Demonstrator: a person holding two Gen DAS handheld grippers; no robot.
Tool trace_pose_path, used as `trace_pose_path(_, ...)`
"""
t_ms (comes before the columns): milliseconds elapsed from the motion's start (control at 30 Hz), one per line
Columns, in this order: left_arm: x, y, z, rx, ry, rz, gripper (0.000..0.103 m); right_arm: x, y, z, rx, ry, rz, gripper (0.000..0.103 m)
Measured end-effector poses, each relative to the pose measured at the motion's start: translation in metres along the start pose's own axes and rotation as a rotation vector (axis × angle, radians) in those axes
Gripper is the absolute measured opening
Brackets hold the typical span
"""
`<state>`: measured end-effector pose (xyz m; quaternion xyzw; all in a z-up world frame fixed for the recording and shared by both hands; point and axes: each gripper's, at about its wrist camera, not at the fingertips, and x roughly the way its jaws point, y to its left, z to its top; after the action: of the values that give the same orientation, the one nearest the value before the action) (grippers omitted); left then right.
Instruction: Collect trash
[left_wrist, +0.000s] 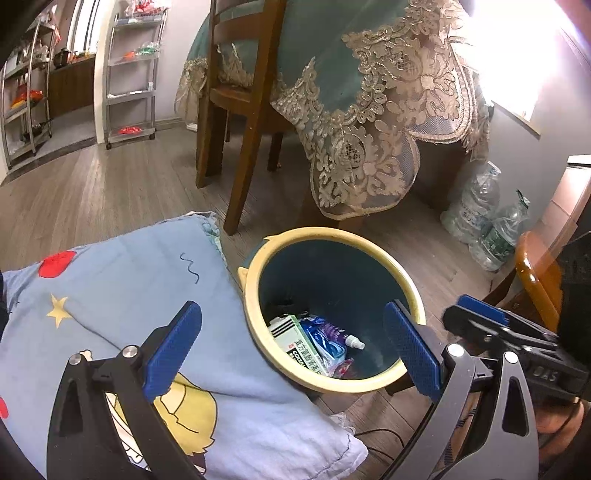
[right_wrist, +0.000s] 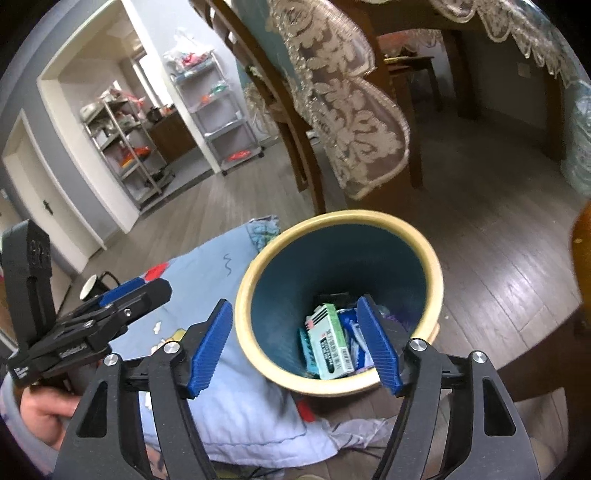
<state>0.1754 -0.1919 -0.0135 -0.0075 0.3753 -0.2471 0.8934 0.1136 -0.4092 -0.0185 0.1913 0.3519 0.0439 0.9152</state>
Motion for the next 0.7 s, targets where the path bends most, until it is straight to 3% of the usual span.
trace_pose_path(67,-0.003,0.000,-0.001,0.001,-0.006,0.012,0.097,-0.006,-0.003,-0.001,0.004,-0.011,-0.014,0.074)
trace_pose_path(133,-0.007,-0.001,-0.003,0.009,-0.010,0.022,0.097,-0.011,-0.005,-0.004,0.006,-0.025,-0.022,0.084)
trace_pose_path(300,-0.018,-0.007,-0.007,0.025,-0.026,0.028,0.097,-0.024,-0.004,-0.007,-0.007,-0.051,-0.043,0.090)
trace_pose_path(700,-0.049,-0.015,-0.020,0.050,-0.060,0.061,0.097,-0.054,0.001,-0.026,-0.033,-0.093,-0.083,0.094)
